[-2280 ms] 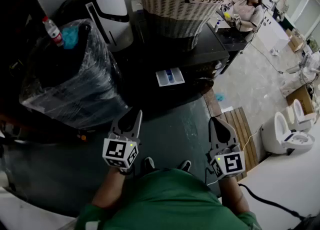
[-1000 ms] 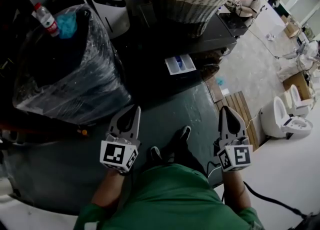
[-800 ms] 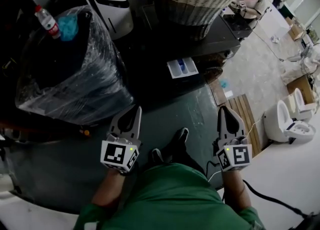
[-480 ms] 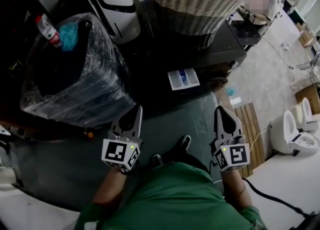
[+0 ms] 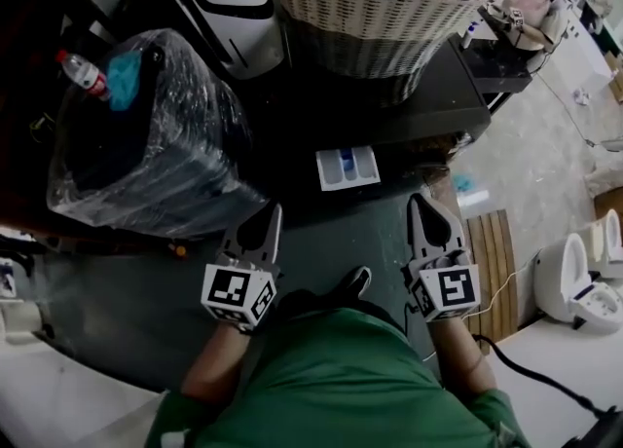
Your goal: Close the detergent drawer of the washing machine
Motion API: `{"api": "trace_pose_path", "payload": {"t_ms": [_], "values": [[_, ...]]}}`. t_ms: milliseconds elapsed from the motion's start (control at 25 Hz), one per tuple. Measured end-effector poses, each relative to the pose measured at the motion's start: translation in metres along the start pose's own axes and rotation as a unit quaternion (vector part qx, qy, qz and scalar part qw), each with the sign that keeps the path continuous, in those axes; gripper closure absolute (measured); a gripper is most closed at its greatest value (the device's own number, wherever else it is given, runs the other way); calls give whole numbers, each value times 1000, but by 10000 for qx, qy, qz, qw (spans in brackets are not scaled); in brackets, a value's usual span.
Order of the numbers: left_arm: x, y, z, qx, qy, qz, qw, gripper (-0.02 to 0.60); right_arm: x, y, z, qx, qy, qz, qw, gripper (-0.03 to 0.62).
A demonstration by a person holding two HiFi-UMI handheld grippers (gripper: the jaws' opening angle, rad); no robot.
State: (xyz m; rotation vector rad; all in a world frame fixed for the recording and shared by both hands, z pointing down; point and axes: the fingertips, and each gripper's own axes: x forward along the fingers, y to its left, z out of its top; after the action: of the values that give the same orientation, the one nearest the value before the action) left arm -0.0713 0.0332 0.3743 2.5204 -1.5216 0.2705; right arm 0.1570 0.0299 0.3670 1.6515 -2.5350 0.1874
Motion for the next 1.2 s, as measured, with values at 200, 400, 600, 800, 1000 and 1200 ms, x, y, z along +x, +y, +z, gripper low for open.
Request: {"api": "trace_pose_path", "payload": {"t_ms": [200, 400, 600, 800, 1000, 1200], "values": [[16, 0, -22, -25, 376, 166, 9992, 561, 21, -5, -22, 145, 181, 200, 9995, 572], [41, 2, -43, -71, 678, 162, 9975, 561, 43, -4, -51, 121, 588, 331, 9976, 572], [64, 11, -81, -173, 1055, -15, 9943, 561, 63, 3, -83, 56, 1028, 330, 9941, 572], [91, 13, -113, -215, 1408, -525, 9884, 561, 77, 16, -122, 47, 1626, 196, 9865, 572], [110, 23, -132, -203, 1681, -1069, 9797, 561, 87, 29, -158, 187, 2138, -56, 9767, 572], [126, 37, -144, -188, 1792, -1462, 9727, 561, 101, 31, -184, 299, 2461, -379, 9681, 572]]}}
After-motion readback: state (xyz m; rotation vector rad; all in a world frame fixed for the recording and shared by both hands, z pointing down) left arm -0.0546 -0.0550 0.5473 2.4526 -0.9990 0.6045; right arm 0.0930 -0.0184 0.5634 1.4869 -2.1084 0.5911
